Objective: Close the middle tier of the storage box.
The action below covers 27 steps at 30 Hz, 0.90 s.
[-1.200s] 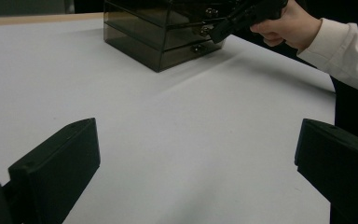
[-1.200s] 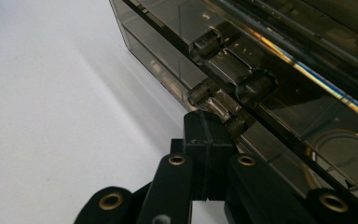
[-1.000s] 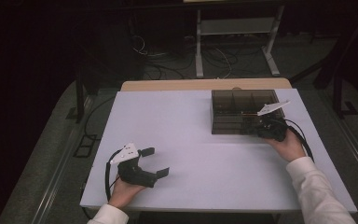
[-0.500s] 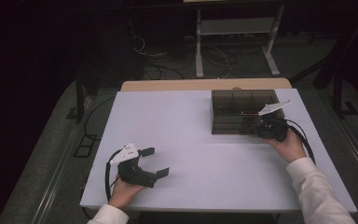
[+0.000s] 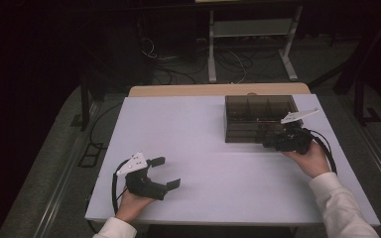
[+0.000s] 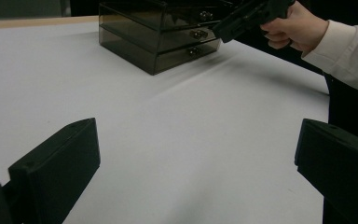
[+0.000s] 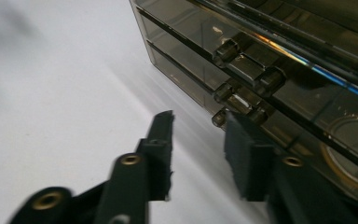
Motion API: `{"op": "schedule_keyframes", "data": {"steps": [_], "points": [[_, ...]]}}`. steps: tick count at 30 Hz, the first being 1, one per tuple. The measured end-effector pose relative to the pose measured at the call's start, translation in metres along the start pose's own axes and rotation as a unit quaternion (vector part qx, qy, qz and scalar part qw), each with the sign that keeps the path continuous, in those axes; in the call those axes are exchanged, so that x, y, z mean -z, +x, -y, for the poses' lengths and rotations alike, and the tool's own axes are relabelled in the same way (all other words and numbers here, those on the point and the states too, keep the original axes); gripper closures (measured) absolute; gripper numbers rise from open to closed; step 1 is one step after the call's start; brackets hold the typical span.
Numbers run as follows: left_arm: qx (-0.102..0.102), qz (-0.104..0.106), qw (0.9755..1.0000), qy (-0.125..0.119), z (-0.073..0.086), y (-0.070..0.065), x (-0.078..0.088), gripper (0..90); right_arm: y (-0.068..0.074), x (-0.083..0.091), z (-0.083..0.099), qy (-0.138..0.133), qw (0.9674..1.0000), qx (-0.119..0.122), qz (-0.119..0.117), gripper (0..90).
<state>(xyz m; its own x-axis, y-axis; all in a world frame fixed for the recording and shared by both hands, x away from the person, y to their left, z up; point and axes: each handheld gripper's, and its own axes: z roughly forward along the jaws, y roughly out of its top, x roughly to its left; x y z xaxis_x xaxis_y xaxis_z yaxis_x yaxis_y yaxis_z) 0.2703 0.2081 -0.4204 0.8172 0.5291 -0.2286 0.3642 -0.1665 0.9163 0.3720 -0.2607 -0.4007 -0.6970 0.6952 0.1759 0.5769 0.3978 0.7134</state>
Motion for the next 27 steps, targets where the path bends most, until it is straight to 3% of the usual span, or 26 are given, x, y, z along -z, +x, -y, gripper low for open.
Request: {"op": "schedule_keyframes", "data": {"steps": [8,11,14,15,20,22,27], "points": [[0.0,0.002,1.0,0.0,0.0,-0.001,0.0,0.0,0.007,0.012,0.006,-0.033,0.9989,-0.024,-0.024,32.9],[0.001,0.002,1.0,-0.001,0.0,-0.001,0.0,0.0,0.012,0.014,0.008,-0.039,0.9985,-0.027,-0.026,18.9],[0.001,0.0,1.0,-0.002,0.0,0.0,0.0,0.0,0.016,0.017,0.009,-0.046,0.9983,-0.025,-0.027,17.3],[0.002,0.001,1.0,-0.002,0.0,0.0,0.0,0.0,0.018,0.018,0.01,-0.05,0.9982,-0.023,-0.025,8.0],[0.001,0.001,1.0,-0.001,0.0,0.0,0.0,0.0,0.023,0.022,0.015,-0.058,0.9975,-0.03,-0.025,6.8],[0.001,0.001,1.0,-0.001,0.0,0.0,0.0,0.0,0.025,0.022,0.017,-0.057,0.9975,-0.034,-0.022,0.0],[0.002,0.0,1.0,-0.002,0.0,0.0,0.0,0.0,0.031,0.027,0.023,-0.063,0.9969,-0.04,-0.023,0.1]]}}
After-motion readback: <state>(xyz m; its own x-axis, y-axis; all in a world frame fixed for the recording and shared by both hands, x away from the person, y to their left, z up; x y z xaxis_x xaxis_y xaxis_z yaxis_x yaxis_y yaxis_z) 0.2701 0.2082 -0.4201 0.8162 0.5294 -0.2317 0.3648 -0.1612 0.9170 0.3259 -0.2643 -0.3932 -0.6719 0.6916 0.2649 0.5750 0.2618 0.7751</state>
